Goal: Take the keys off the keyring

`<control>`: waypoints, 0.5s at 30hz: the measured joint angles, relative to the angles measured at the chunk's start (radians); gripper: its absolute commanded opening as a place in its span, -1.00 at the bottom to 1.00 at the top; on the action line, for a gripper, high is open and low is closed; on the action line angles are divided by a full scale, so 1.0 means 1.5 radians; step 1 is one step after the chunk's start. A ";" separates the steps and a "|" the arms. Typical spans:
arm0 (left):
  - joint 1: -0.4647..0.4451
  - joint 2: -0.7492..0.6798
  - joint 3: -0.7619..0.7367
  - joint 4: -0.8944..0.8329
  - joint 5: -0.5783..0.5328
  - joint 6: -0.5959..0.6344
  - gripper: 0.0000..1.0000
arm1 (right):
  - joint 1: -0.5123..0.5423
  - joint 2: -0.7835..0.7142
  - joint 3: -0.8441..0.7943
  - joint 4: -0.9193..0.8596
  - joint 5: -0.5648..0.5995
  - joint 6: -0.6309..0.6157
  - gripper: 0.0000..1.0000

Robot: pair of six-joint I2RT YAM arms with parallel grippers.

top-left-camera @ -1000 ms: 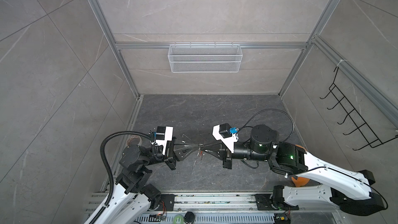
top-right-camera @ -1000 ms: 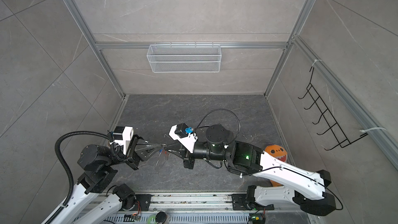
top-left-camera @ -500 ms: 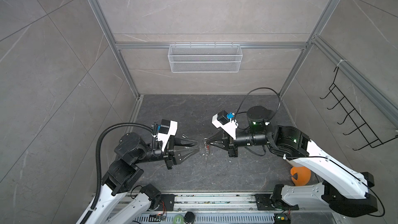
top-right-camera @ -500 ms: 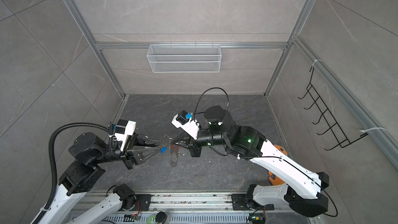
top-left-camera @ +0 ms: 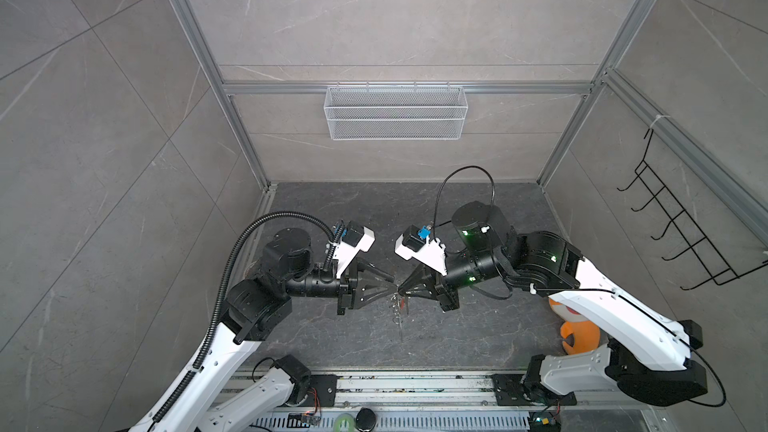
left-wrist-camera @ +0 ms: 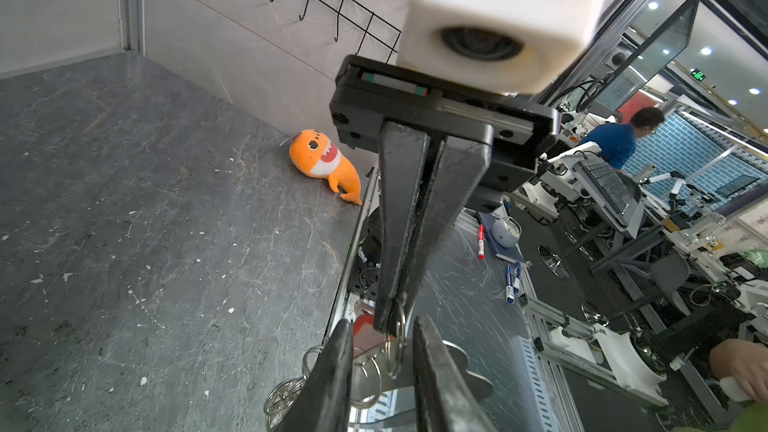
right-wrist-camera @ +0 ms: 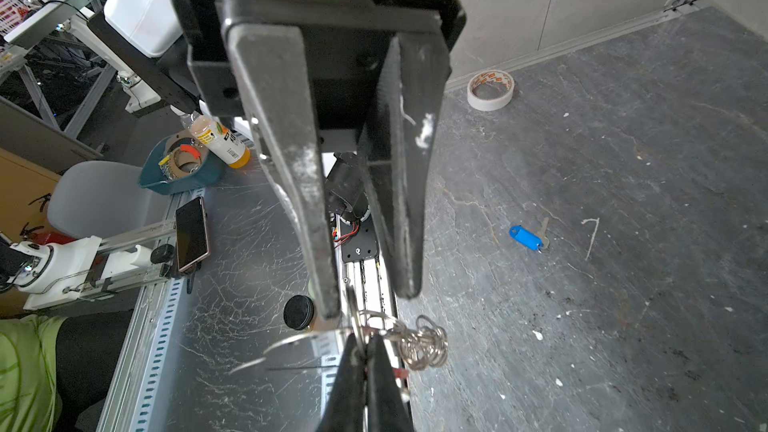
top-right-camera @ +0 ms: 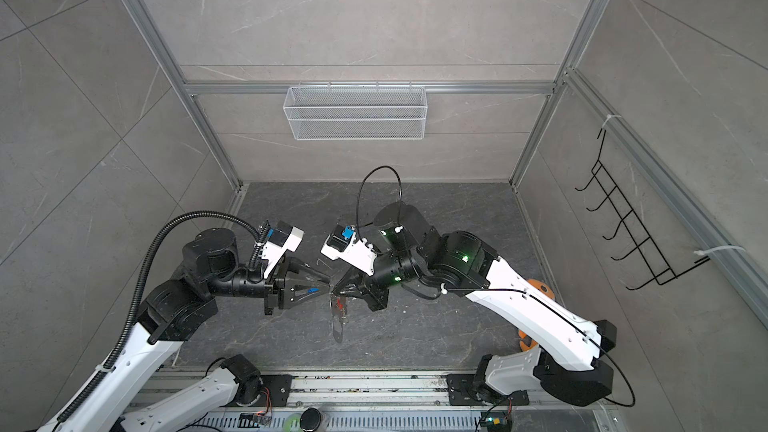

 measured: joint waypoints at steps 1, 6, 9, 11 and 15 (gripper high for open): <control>0.000 0.000 0.001 -0.002 0.002 0.001 -0.52 | 0.000 0.000 0.001 -0.002 0.000 0.000 -1.00; 0.000 0.004 0.001 -0.011 0.013 0.002 -0.52 | 0.000 0.001 0.010 -0.004 0.003 -0.002 -1.00; 0.000 0.007 0.001 -0.013 0.015 0.002 -0.61 | 0.000 0.001 0.011 -0.004 0.005 -0.002 -1.00; 0.000 0.009 0.001 -0.013 0.017 0.002 -0.81 | 0.000 0.001 0.011 -0.004 0.005 -0.002 -1.00; 0.000 0.010 0.001 -0.006 0.020 0.002 -1.00 | -0.001 0.003 0.012 -0.003 0.002 -0.002 -0.97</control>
